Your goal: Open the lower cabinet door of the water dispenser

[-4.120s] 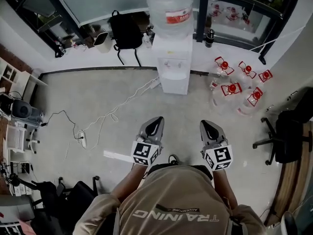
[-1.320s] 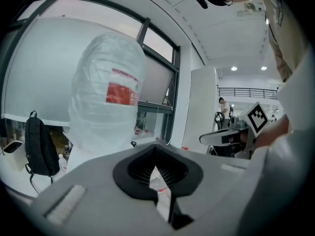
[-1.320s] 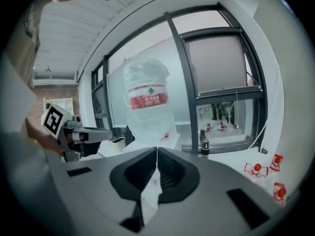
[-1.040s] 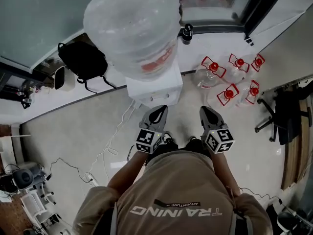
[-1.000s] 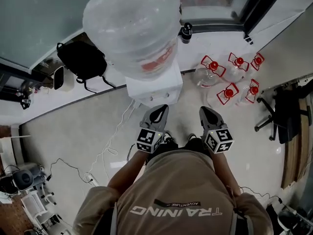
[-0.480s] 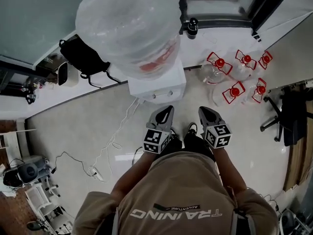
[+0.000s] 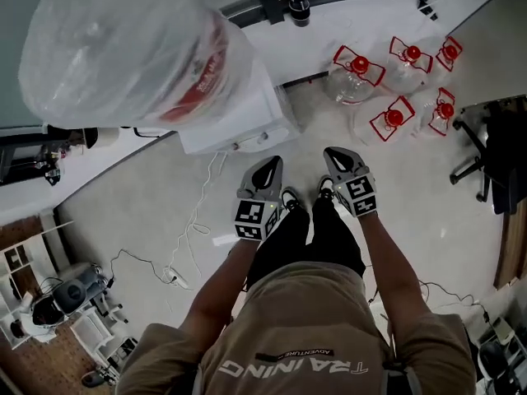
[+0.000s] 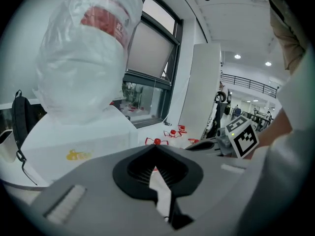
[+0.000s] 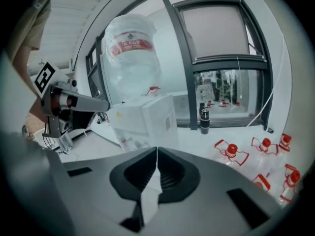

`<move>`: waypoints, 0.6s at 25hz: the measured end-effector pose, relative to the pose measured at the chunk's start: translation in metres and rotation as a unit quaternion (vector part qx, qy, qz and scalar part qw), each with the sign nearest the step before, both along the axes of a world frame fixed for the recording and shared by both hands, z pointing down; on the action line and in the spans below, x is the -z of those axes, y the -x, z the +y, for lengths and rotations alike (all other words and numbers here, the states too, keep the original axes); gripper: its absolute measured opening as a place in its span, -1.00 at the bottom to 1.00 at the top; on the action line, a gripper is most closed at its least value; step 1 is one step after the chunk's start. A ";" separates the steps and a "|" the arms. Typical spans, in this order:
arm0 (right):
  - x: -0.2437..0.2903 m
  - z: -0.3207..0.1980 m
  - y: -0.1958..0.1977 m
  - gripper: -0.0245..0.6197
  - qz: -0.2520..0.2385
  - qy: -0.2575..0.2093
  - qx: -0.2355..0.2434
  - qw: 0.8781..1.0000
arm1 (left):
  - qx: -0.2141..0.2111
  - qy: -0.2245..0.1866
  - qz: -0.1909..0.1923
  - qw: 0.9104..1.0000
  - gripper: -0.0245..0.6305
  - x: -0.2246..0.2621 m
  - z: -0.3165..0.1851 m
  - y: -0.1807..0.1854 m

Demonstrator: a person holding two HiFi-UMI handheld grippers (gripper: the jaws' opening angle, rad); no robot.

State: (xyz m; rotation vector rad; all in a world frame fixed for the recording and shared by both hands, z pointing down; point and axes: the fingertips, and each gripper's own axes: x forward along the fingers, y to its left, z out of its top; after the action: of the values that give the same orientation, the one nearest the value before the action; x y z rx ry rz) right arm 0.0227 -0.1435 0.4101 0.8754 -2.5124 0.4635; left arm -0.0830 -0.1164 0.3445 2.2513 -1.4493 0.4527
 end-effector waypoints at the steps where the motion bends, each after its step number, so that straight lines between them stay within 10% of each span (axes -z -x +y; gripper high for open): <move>1: -0.011 0.000 -0.001 -0.89 0.004 0.001 0.013 1.000 | -0.001 0.008 -0.005 1.000 -0.92 -0.010 -0.002 -0.003; 15: -0.171 -0.028 0.045 -0.89 0.039 0.037 0.133 0.990 | 0.009 0.073 -0.020 0.997 -0.92 -0.170 -0.025 -0.009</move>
State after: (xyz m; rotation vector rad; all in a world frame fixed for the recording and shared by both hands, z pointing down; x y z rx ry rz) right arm -0.0222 -0.1713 0.5811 0.5095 -2.4755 0.4228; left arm -0.0744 -0.1415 0.5143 2.1239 -1.4076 0.5813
